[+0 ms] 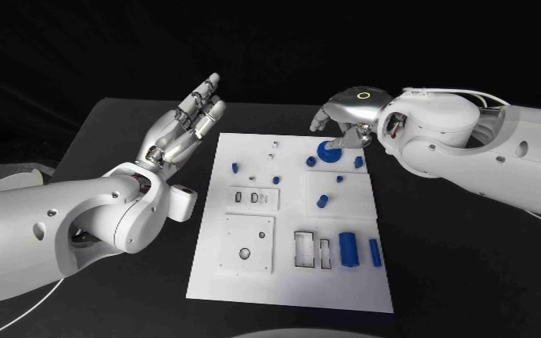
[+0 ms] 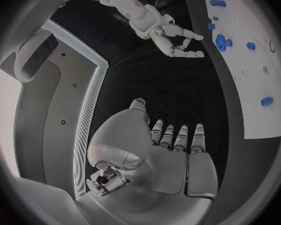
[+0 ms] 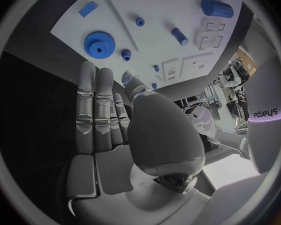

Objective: Assemble the parts on the task board

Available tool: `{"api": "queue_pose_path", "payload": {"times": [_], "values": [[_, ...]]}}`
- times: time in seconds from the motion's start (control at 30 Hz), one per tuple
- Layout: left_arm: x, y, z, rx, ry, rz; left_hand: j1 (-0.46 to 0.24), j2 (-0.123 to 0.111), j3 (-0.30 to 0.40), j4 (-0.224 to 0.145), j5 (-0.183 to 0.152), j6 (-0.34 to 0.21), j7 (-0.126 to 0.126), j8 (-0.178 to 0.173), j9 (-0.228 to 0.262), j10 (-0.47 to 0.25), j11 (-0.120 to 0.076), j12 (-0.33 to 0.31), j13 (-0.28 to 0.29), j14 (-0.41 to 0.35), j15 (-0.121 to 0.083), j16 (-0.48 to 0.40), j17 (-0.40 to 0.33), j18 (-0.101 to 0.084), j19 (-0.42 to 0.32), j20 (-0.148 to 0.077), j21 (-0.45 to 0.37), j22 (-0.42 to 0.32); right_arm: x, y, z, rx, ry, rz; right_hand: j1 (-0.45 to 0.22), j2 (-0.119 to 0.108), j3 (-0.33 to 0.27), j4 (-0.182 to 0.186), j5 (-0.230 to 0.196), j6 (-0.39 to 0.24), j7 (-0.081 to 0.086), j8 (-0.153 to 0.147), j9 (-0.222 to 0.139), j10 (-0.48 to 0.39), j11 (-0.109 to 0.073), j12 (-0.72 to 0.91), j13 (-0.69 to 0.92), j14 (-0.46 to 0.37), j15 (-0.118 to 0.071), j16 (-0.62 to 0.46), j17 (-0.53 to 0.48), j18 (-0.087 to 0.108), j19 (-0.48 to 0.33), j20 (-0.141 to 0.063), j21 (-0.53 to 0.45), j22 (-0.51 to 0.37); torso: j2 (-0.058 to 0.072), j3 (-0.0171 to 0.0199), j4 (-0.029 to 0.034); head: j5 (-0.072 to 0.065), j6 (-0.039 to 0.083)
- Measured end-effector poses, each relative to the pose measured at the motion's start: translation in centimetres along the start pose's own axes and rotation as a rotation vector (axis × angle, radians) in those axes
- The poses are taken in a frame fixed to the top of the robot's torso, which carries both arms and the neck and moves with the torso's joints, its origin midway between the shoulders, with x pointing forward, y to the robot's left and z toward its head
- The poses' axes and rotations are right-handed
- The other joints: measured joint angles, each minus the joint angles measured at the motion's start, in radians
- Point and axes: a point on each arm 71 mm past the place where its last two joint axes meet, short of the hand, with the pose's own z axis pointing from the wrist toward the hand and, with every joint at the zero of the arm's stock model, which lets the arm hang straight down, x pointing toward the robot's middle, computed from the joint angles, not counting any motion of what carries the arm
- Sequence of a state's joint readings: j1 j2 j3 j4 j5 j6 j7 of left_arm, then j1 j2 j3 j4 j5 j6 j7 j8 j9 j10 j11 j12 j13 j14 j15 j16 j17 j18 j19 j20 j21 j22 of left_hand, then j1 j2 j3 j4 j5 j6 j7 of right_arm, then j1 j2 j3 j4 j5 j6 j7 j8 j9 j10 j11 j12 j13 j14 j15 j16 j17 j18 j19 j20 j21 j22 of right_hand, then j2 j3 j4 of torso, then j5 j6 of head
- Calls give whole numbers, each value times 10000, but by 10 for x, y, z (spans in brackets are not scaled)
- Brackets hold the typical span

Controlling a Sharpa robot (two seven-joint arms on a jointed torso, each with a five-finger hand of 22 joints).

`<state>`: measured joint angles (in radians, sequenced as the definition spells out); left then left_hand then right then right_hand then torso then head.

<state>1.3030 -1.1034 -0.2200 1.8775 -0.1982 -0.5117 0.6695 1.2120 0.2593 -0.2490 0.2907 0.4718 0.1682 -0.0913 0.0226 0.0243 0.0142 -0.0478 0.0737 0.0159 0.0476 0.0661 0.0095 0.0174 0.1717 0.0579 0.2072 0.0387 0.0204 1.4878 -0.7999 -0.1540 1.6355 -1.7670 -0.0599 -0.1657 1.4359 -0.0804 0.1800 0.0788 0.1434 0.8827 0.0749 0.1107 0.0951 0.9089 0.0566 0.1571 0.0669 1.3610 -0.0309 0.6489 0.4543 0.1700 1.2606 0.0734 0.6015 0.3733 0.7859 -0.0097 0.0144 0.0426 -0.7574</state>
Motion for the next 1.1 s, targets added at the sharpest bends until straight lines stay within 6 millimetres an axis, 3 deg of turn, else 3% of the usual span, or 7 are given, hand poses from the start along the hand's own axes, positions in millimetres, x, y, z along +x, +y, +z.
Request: {"api": "queue_pose_path", "payload": {"times": [0.3, 0.57, 0.67, 1.1], "values": [[0, 0, 0, -71, 5, -34, 119, 35, 54, 1, 163, 71, 72, 0, 0, -2, 72, 40, 0, 0, 0, 0, -1, 1, -38, 38, 0, 0, 11, 6, 5, -253, 177, -90, 9, -10, 166, 0, 0, 111, -33, -106, -141, 404, 76, -155, 0, -73, 74, 94, 108, 1, -163, 50, 199, 288, -34, -12, 7, -19, -66], [-1, 1, 1, -123, -5, -82, 245, -18, 54, 0, 222, 71, 71, 0, -1, 34, 109, 40, -1, -36, 36, 0, -7, 0, -38, 38, 0, -1, 23, 7, 10, -413, 353, -67, 41, -42, 368, 37, 58, 415, 126, -146, -217, 834, 55, -337, -10, -109, 39, 132, 189, 0, -343, 60, 375, 610, -65, -26, 3, 20, -194], [0, 2, 2, -147, 0, -119, 249, -14, 53, 0, 223, 99, 100, 0, -1, 34, 109, 40, -1, -37, 36, 0, -11, 1, -38, 38, 0, -1, 28, 9, 13, -499, 417, -37, 40, -43, 460, 46, 58, 540, 103, -145, -218, 927, 55, -380, -10, -109, 38, 131, 213, 0, -395, 73, 430, 708, -74, -37, 2, 6, -236], [1, 3, 3, -250, 7, -311, 537, -145, 112, -3, 220, 68, 143, 0, 6, -2, 216, 117, 6, -230, -32, 0, -94, 0, -38, 38, 0, -10, 43, 7, 22, -499, 498, 41, -78, -161, 565, 152, 58, 805, 164, -145, -210, 1058, 22, -529, -9, -198, 21, 167, 268, 1, -544, 78, 510, 910, -107, -32, -9, 74, -363]]}}
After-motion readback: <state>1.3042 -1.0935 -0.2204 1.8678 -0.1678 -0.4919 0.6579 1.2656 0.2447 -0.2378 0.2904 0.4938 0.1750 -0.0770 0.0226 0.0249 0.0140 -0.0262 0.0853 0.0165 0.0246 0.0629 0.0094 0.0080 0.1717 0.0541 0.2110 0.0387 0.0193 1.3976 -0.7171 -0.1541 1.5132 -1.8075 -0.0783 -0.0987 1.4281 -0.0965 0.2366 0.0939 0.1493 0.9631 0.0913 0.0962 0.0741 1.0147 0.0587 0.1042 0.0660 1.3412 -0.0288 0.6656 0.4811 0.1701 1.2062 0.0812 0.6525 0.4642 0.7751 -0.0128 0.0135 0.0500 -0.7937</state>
